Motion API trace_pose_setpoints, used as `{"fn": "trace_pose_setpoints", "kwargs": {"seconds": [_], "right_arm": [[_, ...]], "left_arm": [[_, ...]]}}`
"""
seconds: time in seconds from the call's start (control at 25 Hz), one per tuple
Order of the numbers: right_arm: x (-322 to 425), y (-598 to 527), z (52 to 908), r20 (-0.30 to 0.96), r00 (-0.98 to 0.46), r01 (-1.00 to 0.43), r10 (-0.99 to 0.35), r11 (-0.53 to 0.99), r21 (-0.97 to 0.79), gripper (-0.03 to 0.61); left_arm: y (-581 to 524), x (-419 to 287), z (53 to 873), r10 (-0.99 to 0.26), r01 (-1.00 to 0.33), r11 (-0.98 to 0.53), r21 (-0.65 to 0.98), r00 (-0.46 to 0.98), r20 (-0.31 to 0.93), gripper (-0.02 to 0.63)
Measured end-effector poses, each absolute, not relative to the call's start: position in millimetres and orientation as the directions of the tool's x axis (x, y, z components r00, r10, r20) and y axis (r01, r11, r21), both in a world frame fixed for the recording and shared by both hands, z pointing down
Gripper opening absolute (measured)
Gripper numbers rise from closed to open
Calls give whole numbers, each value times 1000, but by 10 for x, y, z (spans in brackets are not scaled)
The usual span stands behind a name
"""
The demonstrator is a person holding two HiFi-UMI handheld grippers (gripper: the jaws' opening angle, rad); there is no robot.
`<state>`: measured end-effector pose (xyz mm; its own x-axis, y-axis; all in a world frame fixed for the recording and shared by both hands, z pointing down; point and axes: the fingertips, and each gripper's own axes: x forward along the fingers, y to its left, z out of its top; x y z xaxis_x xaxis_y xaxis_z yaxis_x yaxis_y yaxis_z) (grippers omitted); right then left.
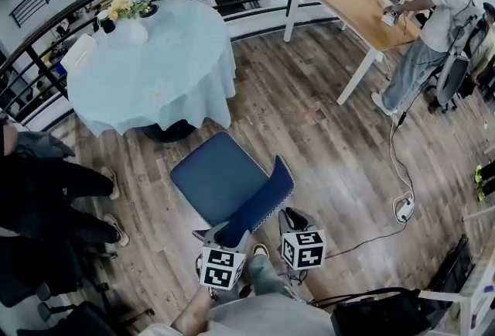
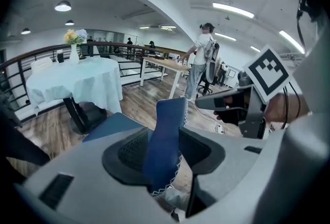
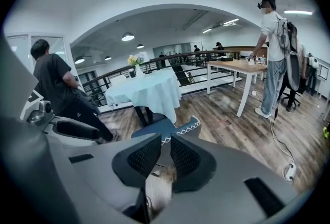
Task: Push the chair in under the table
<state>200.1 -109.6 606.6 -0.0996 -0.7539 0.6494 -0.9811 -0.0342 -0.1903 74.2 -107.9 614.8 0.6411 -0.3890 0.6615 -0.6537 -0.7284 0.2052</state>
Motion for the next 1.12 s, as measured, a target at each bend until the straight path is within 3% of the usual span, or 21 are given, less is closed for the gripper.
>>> {"fn": "trace_pose_setpoints", "kwargs": {"seconds": [0.12, 0.56, 1.12], "right_arm": [[2003, -1128, 6173, 664, -138, -974, -735, -21, -226, 93], [1972, -1251, 6328, 678, -200, -963, -707, 16, -268, 92], [2016, -1441, 6319, 671, -239, -959, -701, 64, -275, 81]], "left_arm": [[-996, 865, 6302, -340, -616, -763, 198, 642, 687, 183], [-930, 956, 6796, -363, -595, -804, 13, 507, 782, 184], [-1116, 996, 6808, -366, -653, -752, 86, 522, 770, 209]]}}
